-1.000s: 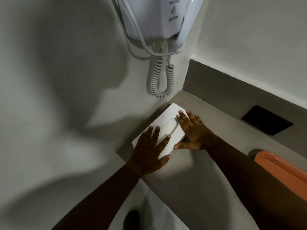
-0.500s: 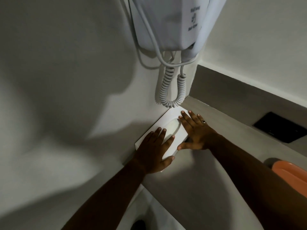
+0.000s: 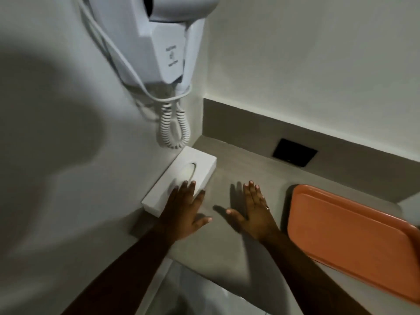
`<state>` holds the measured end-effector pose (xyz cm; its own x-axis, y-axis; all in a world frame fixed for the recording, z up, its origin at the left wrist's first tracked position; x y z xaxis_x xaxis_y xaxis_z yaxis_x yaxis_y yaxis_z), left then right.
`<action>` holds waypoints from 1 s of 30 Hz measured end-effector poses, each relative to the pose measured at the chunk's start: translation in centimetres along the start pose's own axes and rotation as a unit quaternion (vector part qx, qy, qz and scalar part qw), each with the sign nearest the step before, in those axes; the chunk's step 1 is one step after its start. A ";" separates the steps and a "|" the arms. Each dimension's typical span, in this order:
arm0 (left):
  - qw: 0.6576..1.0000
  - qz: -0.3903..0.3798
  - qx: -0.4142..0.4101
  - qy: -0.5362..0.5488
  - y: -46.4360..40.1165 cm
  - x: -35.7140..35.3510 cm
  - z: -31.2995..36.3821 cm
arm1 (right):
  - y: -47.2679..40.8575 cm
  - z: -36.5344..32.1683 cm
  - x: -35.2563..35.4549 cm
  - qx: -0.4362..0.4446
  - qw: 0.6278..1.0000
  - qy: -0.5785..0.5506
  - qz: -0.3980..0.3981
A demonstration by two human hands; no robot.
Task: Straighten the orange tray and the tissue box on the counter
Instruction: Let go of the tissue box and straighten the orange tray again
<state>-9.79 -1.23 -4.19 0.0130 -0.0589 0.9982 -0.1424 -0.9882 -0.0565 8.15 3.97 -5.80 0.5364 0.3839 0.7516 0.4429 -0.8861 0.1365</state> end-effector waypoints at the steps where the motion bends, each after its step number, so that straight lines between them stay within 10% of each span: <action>1: 1.000 -0.009 -0.028 -0.002 -0.4 0.0 2.4 | 1.6 1.4 1.2 -0.010 1.000 -0.007 0.027; 13: 0.964 -0.128 -0.234 -0.023 -6.5 -2.5 29.5 | 19.3 23.2 13.9 -0.252 0.960 0.025 0.121; 30: 0.958 -0.239 -0.156 -0.014 -7.6 -9.6 35.7 | 23.4 31.2 12.8 -0.258 0.961 0.082 -0.050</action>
<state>26.48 1.78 -14.12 0.1771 0.3816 0.9072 -0.4031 -0.8128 0.4206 47.77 -3.74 -13.10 0.3703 0.4645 0.8044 0.0473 -0.8743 0.4830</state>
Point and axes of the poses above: each hand's wrist, its own y-axis away from the middle knuckle, its own x-axis out of the back of the hand, z = x × y, the point moved 10 cm from there along -y, towards the middle knuckle, and after that the axes turned 11 degrees about -y, right-handed, at the moved point
